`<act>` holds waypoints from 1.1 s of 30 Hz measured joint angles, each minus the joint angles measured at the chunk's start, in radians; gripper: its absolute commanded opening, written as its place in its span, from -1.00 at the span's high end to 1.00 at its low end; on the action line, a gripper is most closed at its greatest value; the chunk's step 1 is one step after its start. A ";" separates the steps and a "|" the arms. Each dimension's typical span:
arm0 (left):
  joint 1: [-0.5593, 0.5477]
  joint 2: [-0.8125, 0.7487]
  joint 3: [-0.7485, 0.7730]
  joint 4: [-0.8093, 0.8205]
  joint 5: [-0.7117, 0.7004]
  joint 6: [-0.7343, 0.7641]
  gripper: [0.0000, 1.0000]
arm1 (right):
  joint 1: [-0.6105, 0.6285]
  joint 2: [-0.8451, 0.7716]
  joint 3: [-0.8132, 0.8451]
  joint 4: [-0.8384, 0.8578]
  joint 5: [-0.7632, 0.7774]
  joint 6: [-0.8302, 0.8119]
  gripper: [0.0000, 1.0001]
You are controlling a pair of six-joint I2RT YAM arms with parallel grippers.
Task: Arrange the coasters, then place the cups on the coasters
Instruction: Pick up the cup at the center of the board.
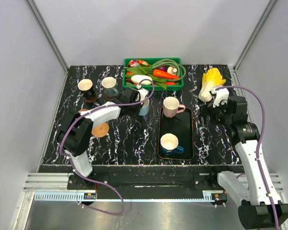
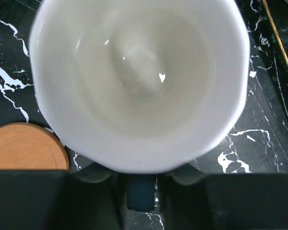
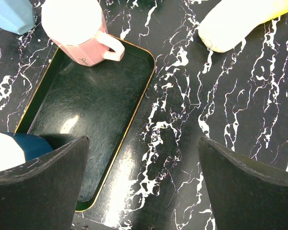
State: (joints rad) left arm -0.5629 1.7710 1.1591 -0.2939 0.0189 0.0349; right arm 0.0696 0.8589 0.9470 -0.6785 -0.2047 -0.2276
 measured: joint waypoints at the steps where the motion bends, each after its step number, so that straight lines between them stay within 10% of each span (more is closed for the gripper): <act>1: 0.000 0.000 0.000 0.000 0.000 0.000 0.70 | 0.000 -0.008 -0.001 0.000 0.000 0.000 -0.99; 3: 0.000 0.000 0.000 0.003 0.002 0.005 1.00 | 0.000 -0.024 -0.005 0.000 0.000 0.000 -0.99; 20: 0.001 -0.032 0.000 -0.048 -0.036 0.032 1.00 | 0.000 -0.132 -0.067 0.000 -0.006 -0.009 -0.99; 33: 0.173 -0.344 -0.050 -0.143 -0.057 0.069 1.00 | 0.000 -0.158 -0.126 -0.008 -0.052 -0.034 -0.99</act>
State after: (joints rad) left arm -0.3901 1.4269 1.1091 -0.4374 -0.0380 0.1043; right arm 0.0696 0.7013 0.8211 -0.6865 -0.2569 -0.2615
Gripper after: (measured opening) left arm 0.227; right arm 0.994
